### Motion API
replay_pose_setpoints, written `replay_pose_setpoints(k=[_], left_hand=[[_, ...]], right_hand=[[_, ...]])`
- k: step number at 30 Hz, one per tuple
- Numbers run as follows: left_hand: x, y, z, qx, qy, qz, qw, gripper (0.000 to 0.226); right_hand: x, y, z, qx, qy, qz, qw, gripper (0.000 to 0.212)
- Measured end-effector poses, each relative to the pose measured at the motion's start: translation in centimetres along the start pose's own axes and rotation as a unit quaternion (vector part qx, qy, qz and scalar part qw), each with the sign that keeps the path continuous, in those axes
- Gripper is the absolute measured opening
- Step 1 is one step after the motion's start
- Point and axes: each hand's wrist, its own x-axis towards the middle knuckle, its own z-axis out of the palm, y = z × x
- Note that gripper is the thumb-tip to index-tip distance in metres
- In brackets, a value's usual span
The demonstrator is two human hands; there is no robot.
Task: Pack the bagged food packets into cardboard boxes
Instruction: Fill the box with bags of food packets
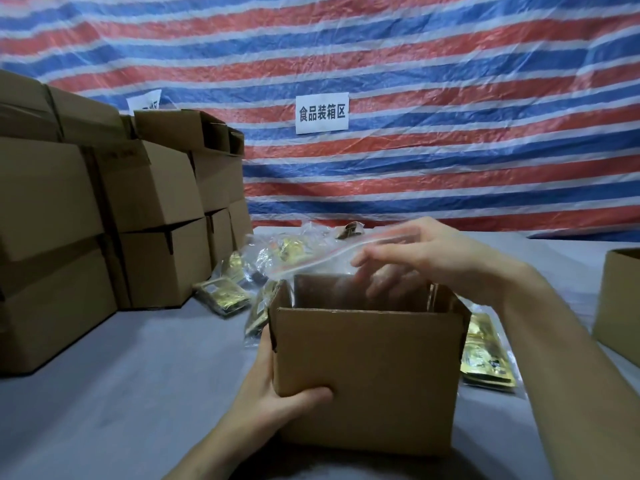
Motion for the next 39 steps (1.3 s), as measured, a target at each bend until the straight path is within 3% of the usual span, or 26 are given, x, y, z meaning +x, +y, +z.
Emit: replay_pose_setpoints(k=[4,6,9,12,15,19,24,27,32,36,39], left_hand=[[0.8,3.0,-0.2,-0.083,0.062,0.043,0.994,0.12],[2.0,5.9,-1.2,-0.066,0.08,0.089,0.991,0.094],[4.4,11.8,-2.9,0.088,-0.051,0.113,0.988,0.039],[6.9,17.0,-3.3,0.241,-0.149,0.087,0.955,0.006],[8.1,19.8,-3.1,0.284,-0.169,0.089,0.939,0.004],[8.1,19.8,-2.1,0.215,-0.181,0.083,0.956,0.009],[7.5,19.5,-2.1,0.163,-0.224,0.02,0.961,0.009],[7.2,19.7,-2.3,0.132,-0.204,0.043,0.969,0.011],[6.8,20.5,-2.2,0.162,-0.203,0.054,0.964,0.009],[6.0,21.2,-1.8,0.222,-0.284,-0.043,0.932,0.009],[5.9,21.4,-1.3,0.221,-0.326,-0.077,0.916,0.009]], right_hand=[[-0.9,-0.2,-0.7,-0.006,-0.009,0.004,1.0,0.019],[-1.3,-0.4,-0.9,0.005,-0.016,0.011,1.0,0.021],[-1.6,-0.7,-1.2,0.005,-0.017,0.024,1.0,0.024],[-1.9,-0.9,-1.6,-0.013,-0.01,0.054,0.998,0.026],[-2.1,-1.1,-1.9,-0.023,0.007,0.062,0.998,0.026],[-1.9,-1.3,-2.4,-0.019,0.059,0.053,0.997,0.029],[-1.6,-1.0,-2.3,-0.033,0.053,0.046,0.997,0.032],[-1.8,-1.3,-2.4,-0.032,0.061,0.007,0.998,0.03],[-3.1,-2.0,-3.3,-0.001,-0.02,-0.002,1.0,0.036],[-3.8,-2.4,-3.6,-0.001,-0.126,0.067,0.99,0.03],[-3.9,-2.6,-3.4,-0.009,-0.129,0.103,0.986,0.021]])
